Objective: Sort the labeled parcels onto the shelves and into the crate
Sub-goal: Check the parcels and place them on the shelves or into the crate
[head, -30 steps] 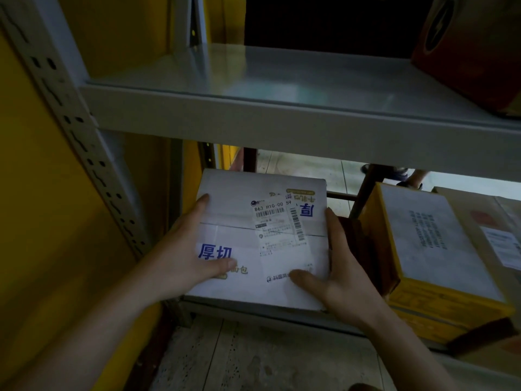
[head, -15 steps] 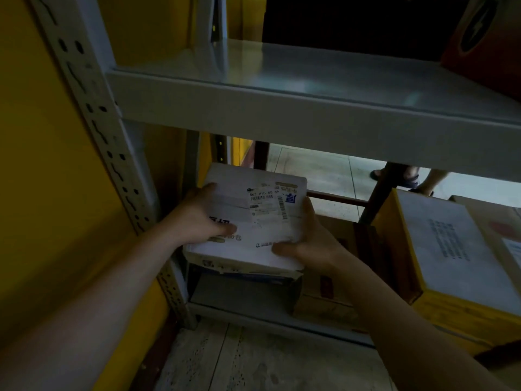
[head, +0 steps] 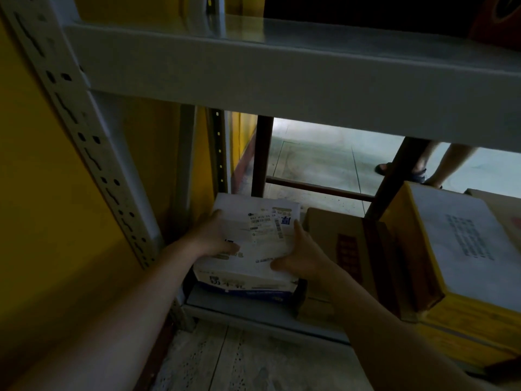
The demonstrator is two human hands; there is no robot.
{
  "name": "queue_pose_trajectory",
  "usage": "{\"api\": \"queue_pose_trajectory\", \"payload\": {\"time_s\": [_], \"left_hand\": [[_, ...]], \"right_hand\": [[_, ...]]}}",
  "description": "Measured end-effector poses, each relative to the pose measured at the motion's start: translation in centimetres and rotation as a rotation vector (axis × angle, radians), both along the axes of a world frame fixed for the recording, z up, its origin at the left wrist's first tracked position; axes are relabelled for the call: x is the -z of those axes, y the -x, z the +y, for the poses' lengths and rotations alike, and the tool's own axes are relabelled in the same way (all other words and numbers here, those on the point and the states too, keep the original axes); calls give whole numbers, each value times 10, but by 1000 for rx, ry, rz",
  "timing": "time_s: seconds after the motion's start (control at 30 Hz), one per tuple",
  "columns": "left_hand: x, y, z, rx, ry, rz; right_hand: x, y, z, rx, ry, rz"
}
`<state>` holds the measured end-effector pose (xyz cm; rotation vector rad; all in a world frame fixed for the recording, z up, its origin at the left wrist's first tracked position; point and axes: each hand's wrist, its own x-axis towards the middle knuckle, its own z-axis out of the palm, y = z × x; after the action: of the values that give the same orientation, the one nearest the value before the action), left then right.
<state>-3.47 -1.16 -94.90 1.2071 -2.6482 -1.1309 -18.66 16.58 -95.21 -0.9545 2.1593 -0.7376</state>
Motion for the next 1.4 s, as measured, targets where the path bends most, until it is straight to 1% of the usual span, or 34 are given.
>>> {"api": "queue_pose_trajectory", "payload": {"time_s": [0.2,0.33,0.5,0.6,0.67,0.73,0.77,0.8,0.87,0.93,1.07,1.23,1.3,1.4], "left_hand": [[29,1,-11,-26,-22,7],[34,2,-20,-24,0,-2],[44,4,-30,-25,21,-12],[46,6,-35,-13,81,-71],[40,12,-32,13,168,-177],[28,21,-22,32,304,-255],[19,27,-14,46,357,-228],[13,33,-7,58,382,-156],[3,45,8,56,336,30],[-5,57,31,50,287,153],[-17,83,84,74,251,236],[-10,106,131,206,127,229],[-4,114,144,242,83,183],[10,122,155,307,71,-2]], "right_hand": [[18,-1,-12,-36,-56,15],[23,-1,-18,-13,-39,-11],[22,-3,-24,-36,-32,-16],[22,-1,-23,-50,-51,-5],[20,0,-19,-76,-64,52],[14,3,-13,-44,-26,108],[9,6,-9,-6,10,140],[3,9,-4,34,40,174],[-8,18,10,120,87,265],[-17,28,29,170,94,341],[-22,43,75,256,-6,420],[-16,51,113,310,-261,438],[-10,54,123,332,-341,436],[-3,56,129,342,-421,415]]}}
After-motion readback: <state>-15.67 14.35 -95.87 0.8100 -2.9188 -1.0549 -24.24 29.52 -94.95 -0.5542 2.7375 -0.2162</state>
